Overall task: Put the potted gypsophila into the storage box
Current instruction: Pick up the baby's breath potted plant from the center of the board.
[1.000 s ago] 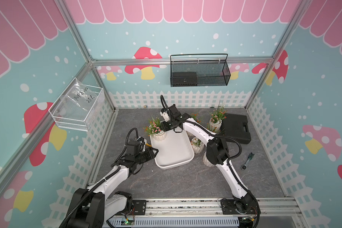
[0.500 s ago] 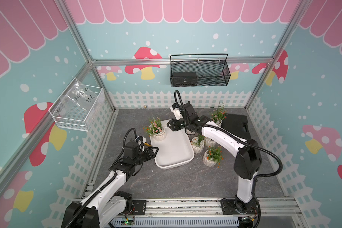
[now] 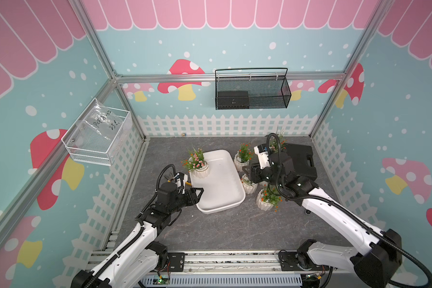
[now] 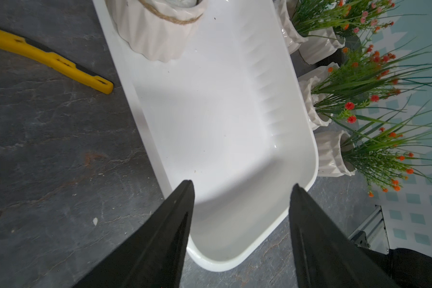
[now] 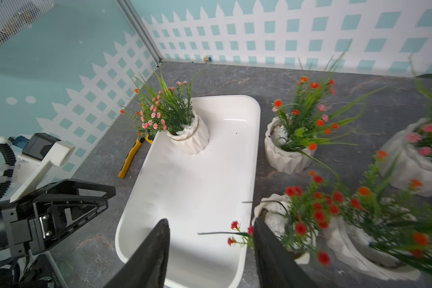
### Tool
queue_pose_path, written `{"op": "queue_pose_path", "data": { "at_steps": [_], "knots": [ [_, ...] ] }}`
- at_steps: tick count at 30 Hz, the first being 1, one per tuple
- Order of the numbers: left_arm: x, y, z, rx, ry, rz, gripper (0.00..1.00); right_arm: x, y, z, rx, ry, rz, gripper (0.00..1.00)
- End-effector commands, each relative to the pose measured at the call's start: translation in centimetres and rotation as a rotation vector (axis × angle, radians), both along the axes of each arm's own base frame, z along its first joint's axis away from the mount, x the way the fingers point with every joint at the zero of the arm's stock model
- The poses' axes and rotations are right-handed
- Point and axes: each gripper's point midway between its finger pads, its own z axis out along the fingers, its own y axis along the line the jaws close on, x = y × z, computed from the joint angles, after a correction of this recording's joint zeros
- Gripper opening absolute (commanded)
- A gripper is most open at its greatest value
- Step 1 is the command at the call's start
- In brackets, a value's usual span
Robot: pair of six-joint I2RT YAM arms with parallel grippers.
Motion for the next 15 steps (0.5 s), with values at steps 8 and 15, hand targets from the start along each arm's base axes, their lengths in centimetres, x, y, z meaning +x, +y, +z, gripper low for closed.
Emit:
{"op": "queue_pose_path", "data": {
  "at_steps": [8,15],
  "knots": [
    [-2.5,-5.0,2.8,0.010,-0.081,-0.216,0.63,-3.0,-10.1,-1.2,-0.123,0.048,-0.294,0.54],
    [-3.7,-7.5,3.5,0.028,-0.103,-0.313,0.63,-3.3,-15.9,-0.7,-0.216,0.071,-0.452,0.55]
  ]
}}
